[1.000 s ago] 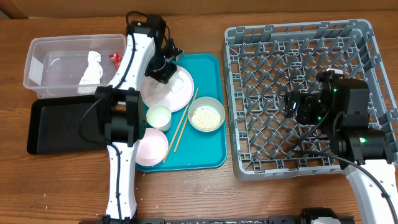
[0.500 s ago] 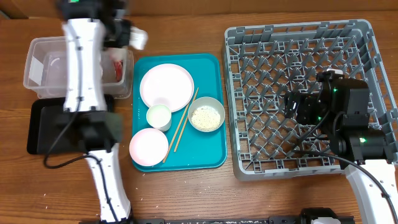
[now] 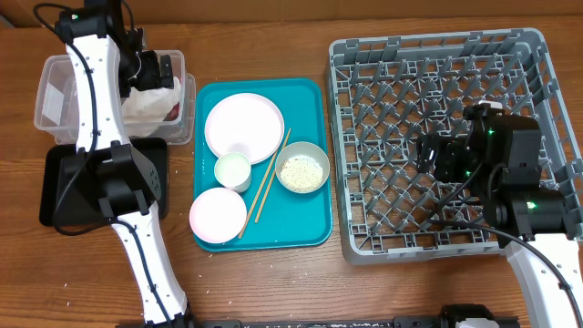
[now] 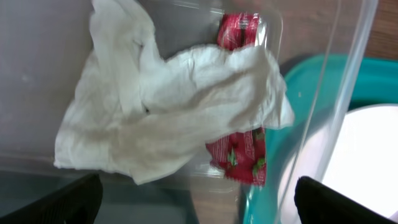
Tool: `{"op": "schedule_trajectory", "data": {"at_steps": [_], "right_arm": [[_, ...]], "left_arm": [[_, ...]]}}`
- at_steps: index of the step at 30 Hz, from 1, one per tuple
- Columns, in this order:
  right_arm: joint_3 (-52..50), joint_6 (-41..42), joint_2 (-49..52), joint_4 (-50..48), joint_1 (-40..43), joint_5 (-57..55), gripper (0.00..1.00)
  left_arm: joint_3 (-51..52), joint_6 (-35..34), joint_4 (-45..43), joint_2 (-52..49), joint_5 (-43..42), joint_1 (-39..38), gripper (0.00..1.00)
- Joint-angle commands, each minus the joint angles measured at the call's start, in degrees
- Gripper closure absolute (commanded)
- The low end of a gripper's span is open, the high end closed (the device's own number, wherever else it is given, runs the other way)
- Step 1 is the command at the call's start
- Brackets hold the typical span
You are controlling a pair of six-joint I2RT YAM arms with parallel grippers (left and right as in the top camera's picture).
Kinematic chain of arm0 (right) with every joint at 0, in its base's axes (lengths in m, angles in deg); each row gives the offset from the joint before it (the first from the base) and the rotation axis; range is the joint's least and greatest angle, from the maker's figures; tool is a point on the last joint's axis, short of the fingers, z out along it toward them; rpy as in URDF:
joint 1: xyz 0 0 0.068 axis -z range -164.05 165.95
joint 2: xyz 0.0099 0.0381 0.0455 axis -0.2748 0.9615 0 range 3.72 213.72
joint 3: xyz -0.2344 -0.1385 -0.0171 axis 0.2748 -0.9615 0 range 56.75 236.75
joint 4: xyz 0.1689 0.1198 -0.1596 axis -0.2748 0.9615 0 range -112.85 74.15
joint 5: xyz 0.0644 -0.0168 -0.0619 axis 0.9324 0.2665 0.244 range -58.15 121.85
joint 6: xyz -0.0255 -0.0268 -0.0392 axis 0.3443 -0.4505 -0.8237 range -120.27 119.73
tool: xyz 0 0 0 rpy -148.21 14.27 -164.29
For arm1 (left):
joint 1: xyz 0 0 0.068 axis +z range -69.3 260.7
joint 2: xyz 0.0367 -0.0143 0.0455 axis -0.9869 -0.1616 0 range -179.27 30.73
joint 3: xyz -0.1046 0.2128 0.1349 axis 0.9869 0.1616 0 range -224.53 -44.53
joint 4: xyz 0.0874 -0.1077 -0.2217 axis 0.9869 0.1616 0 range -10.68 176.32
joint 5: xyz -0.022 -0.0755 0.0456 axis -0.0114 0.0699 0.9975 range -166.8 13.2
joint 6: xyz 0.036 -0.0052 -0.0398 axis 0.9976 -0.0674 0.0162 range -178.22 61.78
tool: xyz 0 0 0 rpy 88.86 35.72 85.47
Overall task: Sort waste into correct bins and load items into the dishwasher
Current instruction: 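Carry the tissue left and release it into the clear bin, then move left gripper to the white cup and grasp it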
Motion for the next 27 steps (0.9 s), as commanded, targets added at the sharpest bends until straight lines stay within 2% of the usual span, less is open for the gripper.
{"op": "schedule_trajectory", "data": {"at_steps": [1, 5, 11, 14, 18, 27], "right_arm": [[1.3, 0.0, 0.0, -0.4, 0.2, 0.2, 0.0], [1.3, 0.0, 0.0, -0.4, 0.2, 0.2, 0.0], [1.3, 0.0, 0.0, -0.4, 0.2, 0.8, 0.0], [1.3, 0.0, 0.0, -0.6, 0.2, 2.1, 0.0], [1.3, 0.0, 0.0, -0.9, 0.2, 2.3, 0.0], [1.3, 0.0, 0.0, -1.0, 0.2, 2.3, 0.0]], "left_arm": [[-4.7, -0.5, 3.0, 4.1, -1.5, -0.1, 0.0], [-8.8, 1.0, 8.6, 9.1, -1.9, -0.1, 0.0], [-6.9, 1.0, 8.6, 22.8, -8.7, -0.4, 0.0], [-2.0, 1.0, 8.6, 29.0, -11.4, -2.0, 0.0], [7.4, 1.1, 8.6, 34.4, -10.6, -6.7, 0.0], [26.1, 0.7, 7.4, 35.7, -10.6, -17.6, 0.0]]}}
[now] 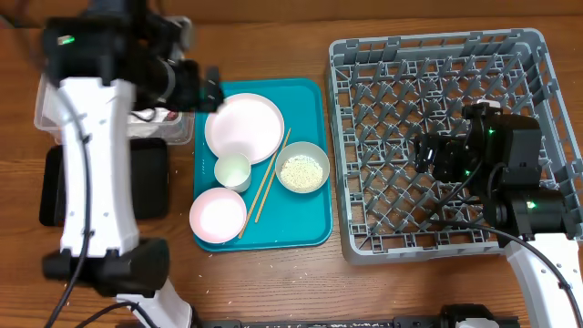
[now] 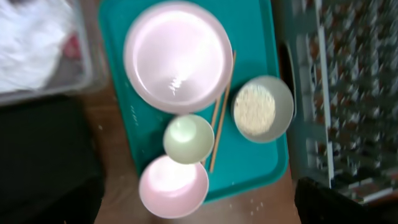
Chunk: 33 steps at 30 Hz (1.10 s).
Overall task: Sort waste into correct bins and load items into the dishwasher
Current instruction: 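Move left gripper to the white cup and grasp it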
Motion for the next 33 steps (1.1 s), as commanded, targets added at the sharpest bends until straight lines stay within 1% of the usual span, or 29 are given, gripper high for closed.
{"op": "schedule_trajectory", "data": {"at_steps": [1, 3, 12, 16, 21, 24, 26, 30, 33], "right_arm": [[1.3, 0.0, 0.0, -0.3, 0.2, 0.5, 0.0], [1.3, 0.0, 0.0, -0.6, 0.2, 0.5, 0.0], [1.3, 0.0, 0.0, -1.0, 0.2, 1.0, 0.0], [1.3, 0.0, 0.0, -1.0, 0.2, 1.9, 0.0], [1.3, 0.0, 0.0, -0.7, 0.2, 1.9, 0.0], [1.3, 0.0, 0.0, -0.8, 0.2, 1.9, 0.0], [1.3, 0.0, 0.0, -0.8, 0.2, 1.9, 0.0], [1.3, 0.0, 0.1, -0.9, 0.2, 2.1, 0.0], [1.3, 0.0, 0.7, -1.1, 0.2, 3.5, 0.0]], "left_arm": [[5.6, 0.4, -0.3, -0.4, -0.9, -2.7, 0.0], [8.0, -0.2, -0.1, -0.3, -0.9, -3.5, 0.0], [9.4, -1.9, 0.3, 0.2, -0.8, -4.0, 0.0], [12.5, -2.1, -3.0, 0.2, -2.3, -4.0, 0.0], [17.8, -1.7, -7.5, -0.4, -7.1, -4.0, 0.0], [20.3, -1.4, -9.4, -0.6, -6.8, -4.0, 0.0], [21.4, -1.4, -10.1, -0.6, -6.8, -4.1, 0.05], [23.0, -1.7, -10.9, -0.6, -1.7, -4.4, 0.18], [23.5, -3.2, -10.8, -0.6, 2.8, -4.4, 0.19]]}}
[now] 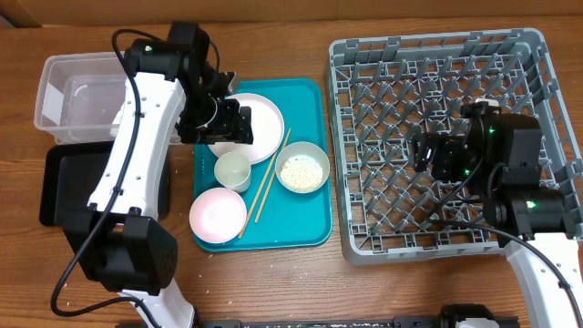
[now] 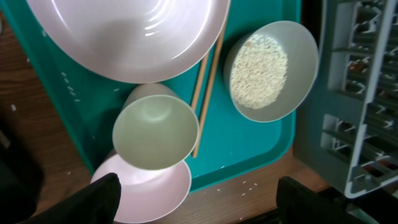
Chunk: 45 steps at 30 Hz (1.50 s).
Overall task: Sort waste into correct bins and load items into the dishwasher
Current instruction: 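Move left gripper to the white cup and grasp it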
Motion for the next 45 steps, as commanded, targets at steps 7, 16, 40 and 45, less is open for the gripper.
{"op": "schedule_trajectory", "data": {"at_steps": [7, 16, 40, 45], "right_arm": [[1.3, 0.0, 3.4, -0.6, 0.2, 3.7, 0.0], [1.3, 0.0, 4.3, -1.5, 0.2, 4.0, 0.0], [1.3, 0.0, 4.3, -2.4, 0.2, 5.0, 0.0], [1.3, 0.1, 4.3, -4.5, 0.2, 11.2, 0.0]], "left_arm": [[3.7, -4.4, -0.5, 0.3, 11.9, -0.4, 0.2], [14.0, -4.4, -5.6, 0.1, 11.8, -0.4, 0.33], [26.3, -4.8, -21.9, 0.1, 9.6, 0.2, 0.96], [18.6, -4.5, -16.9, 0.1, 2.3, 2.1, 0.96]]}}
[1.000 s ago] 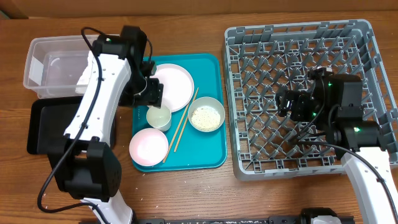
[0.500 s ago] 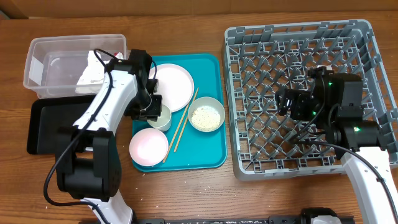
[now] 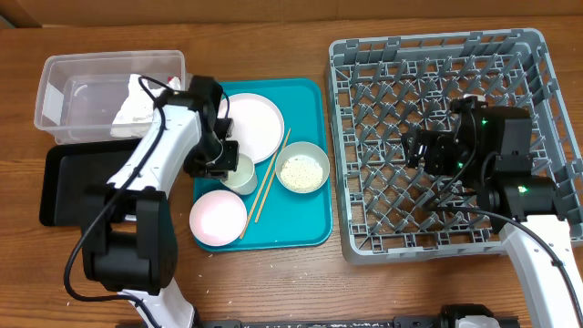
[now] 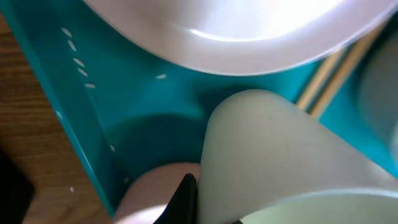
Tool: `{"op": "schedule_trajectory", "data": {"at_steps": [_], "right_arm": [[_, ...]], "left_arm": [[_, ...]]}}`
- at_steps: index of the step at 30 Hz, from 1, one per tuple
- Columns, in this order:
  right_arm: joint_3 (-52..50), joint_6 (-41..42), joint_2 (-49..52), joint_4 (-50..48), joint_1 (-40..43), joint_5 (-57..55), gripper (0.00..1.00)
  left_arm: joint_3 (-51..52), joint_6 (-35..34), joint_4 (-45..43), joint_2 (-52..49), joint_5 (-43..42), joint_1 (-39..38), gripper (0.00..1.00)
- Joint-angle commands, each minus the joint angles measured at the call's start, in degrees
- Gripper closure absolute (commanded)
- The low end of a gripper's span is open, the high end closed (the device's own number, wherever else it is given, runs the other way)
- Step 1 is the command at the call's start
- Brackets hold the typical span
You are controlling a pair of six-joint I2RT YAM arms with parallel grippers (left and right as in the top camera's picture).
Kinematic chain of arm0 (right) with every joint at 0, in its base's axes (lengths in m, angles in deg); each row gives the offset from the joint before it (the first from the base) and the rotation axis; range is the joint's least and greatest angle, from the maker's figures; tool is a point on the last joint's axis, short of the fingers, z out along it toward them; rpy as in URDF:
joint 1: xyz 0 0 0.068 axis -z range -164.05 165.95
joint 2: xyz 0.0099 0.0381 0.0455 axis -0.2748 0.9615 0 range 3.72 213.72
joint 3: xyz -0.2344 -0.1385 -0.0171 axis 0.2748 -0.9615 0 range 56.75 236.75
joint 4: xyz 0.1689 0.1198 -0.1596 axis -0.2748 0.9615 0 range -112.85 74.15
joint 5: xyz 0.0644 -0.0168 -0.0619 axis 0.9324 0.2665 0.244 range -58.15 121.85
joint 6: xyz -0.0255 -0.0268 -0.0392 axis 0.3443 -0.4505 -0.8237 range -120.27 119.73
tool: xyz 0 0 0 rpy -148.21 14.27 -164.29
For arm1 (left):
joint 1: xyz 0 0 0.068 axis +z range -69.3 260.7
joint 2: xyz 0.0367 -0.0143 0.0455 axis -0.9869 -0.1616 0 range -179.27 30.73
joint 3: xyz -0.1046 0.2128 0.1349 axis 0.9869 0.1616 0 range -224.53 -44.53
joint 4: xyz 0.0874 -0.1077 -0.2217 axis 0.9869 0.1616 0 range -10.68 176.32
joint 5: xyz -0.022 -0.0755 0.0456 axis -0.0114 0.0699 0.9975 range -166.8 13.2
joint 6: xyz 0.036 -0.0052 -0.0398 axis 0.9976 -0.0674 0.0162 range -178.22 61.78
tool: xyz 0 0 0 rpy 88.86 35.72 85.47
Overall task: Sort waste into correct bins and load items into the dishwasher
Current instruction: 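Move left gripper to the white cup and grasp it, then lift the cup toward the right gripper and grasp it with right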
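A pale green cup (image 3: 241, 175) (image 4: 267, 143) stands on the teal tray (image 3: 310, 228) (image 4: 143, 124), between the large pink plate (image 3: 246, 123) (image 4: 249, 25) and the small pink bowl (image 3: 217, 216) (image 4: 155, 186). My left gripper (image 3: 223, 162) (image 4: 211, 205) is down at the cup's left side. One black finger (image 4: 186, 193) presses the outer wall, the other shows just inside the rim. Wooden chopsticks (image 3: 271, 178) (image 4: 329, 74) and a green bowl of rice (image 3: 302, 169) lie to the right. My right gripper (image 3: 419, 150) hovers over the grey dish rack (image 3: 437, 55).
A clear plastic bin (image 3: 82, 100) at the far left holds a white tissue (image 3: 137, 107). A black tray (image 3: 64, 187) lies in front of it. The rack fills the right half of the table, with bare wood between tray and rack.
My left gripper was open above the cup and plate edge. Now it is down at the cup, with its fingers narrowed onto the cup's left wall. The right arm barely shifted.
My left gripper was open over the clear bin, above a tissue and a red wrapper. Then it was high over the teal tray, then lower above the green cup. Now it grips the cup's wall. The right gripper stayed over the rack throughout.
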Motion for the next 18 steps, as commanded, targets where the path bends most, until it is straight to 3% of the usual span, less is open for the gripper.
{"op": "schedule_trajectory", "data": {"at_steps": [1, 5, 11, 18], "right_arm": [[1.3, 0.8, -0.1, -2.0, 0.2, 6.8, 0.0], [1.3, 6.2, 0.6, -7.3, 0.1, 18.0, 0.0], [1.3, 15.2, 4.9, -19.5, -2.4, 35.7, 0.01], [1.3, 21.5, 11.1, -34.6, -10.4, 43.2, 0.04]], "left_arm": [[-8.0, 0.5, 2.8, 0.1, -8.5, 1.9, 0.96], [-14.7, 4.8, 8.2, 0.1, -20.8, 3.6, 0.96], [-19.3, 14.7, 15.1, 0.1, -46.1, 5.4, 0.96], [-19.3, 21.5, 20.6, 0.1, -60.1, 5.3, 0.96]]}}
